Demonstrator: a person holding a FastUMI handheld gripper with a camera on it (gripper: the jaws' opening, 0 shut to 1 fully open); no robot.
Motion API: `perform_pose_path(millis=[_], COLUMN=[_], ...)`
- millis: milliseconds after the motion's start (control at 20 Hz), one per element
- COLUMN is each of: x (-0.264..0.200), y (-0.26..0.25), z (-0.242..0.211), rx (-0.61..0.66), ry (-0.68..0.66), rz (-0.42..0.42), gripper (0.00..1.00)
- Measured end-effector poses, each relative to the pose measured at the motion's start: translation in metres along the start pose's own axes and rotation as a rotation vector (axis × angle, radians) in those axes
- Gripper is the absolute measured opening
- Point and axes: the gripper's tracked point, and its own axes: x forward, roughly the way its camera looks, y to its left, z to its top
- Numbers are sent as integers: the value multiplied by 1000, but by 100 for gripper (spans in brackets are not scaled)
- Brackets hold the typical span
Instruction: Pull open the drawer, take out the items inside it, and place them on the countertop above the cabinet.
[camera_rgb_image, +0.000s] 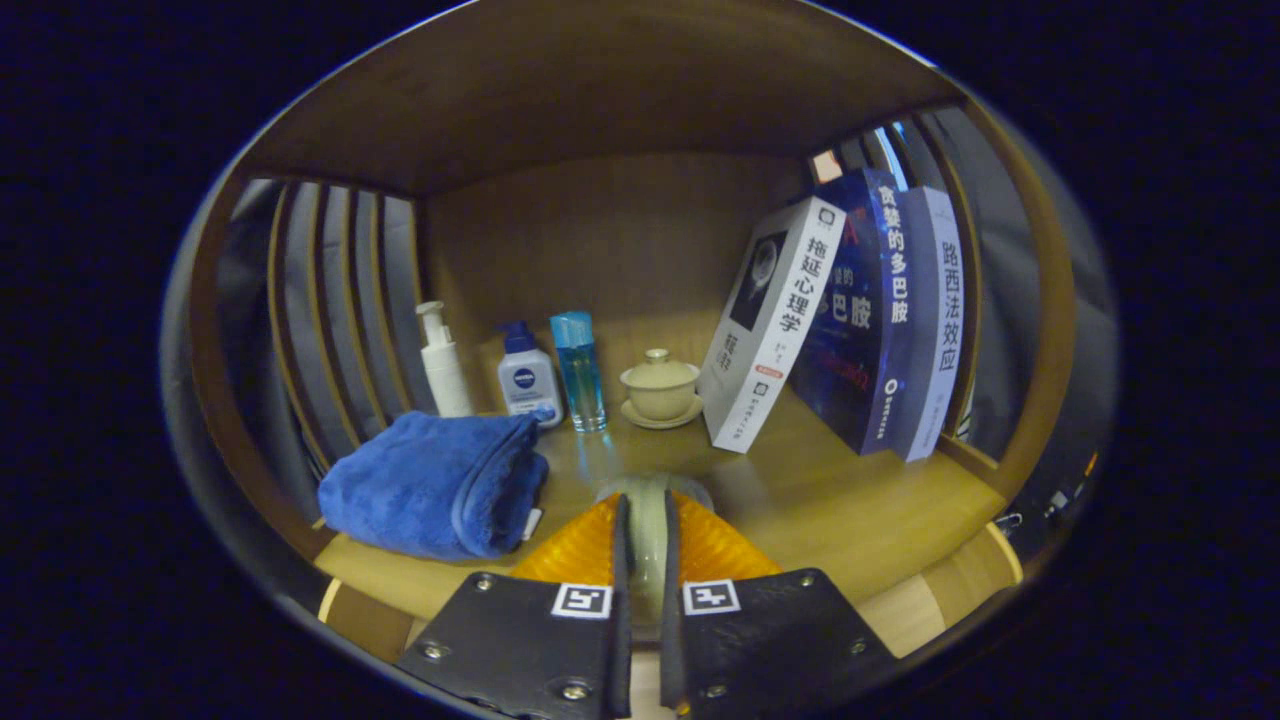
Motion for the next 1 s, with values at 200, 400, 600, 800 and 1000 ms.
perform_pose_path(millis=[200, 400, 600, 800, 1000], x=[24, 40, 41, 21, -35], y=[-1, 1, 1, 8, 20], z=[7, 11, 13, 12, 27], rx=[-61, -79, -92, -103, -161], ry=[-53, -75, -50, -33, -110], rz=[-15, -36, -42, -28, -38], gripper=[12, 12, 12, 49, 90])
